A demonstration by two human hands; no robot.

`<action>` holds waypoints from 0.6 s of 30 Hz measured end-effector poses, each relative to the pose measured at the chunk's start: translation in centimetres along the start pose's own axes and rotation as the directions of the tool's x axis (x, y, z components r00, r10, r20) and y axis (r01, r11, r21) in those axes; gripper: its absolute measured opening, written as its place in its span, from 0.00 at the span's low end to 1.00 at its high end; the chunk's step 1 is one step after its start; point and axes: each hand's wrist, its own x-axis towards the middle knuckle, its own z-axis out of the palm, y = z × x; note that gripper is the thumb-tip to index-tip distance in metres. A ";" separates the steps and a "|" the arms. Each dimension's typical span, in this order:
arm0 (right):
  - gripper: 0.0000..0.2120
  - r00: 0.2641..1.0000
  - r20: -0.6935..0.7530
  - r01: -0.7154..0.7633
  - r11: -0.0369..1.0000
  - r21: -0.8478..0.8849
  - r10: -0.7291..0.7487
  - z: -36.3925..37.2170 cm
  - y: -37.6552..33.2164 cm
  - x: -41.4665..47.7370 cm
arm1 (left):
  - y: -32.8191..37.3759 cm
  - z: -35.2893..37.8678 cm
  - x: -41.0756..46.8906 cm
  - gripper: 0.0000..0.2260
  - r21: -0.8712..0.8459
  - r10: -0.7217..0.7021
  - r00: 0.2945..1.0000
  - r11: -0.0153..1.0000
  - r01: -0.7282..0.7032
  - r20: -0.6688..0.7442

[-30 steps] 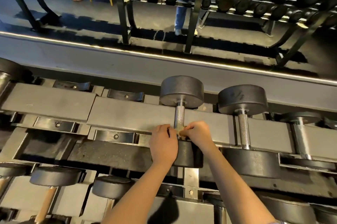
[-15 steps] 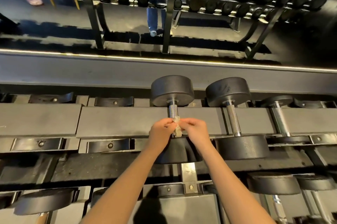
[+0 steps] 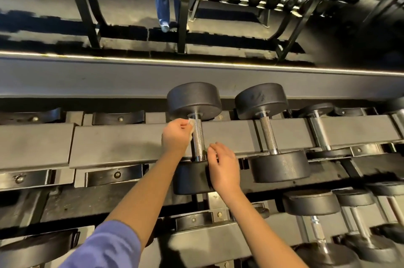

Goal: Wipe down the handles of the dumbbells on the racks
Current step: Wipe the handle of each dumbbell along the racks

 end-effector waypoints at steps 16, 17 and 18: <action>0.13 0.996 -0.083 0.037 0.999 0.031 -0.034 0.2 0.3 -0.1 | 0.7 1.2 1.2 0.10 0.008 -0.024 0.997 1.000 0.024 -0.067; 0.12 0.996 -0.085 0.040 0.999 0.035 -0.037 0.2 0.3 -0.1 | 0.9 1.1 1.6 0.10 -0.017 -0.060 0.996 0.998 0.059 -0.064; 0.12 0.995 -0.092 0.047 0.998 0.039 -0.043 0.2 0.2 -0.2 | 0.9 1.1 1.9 0.11 -0.039 -0.084 0.995 0.996 0.082 -0.055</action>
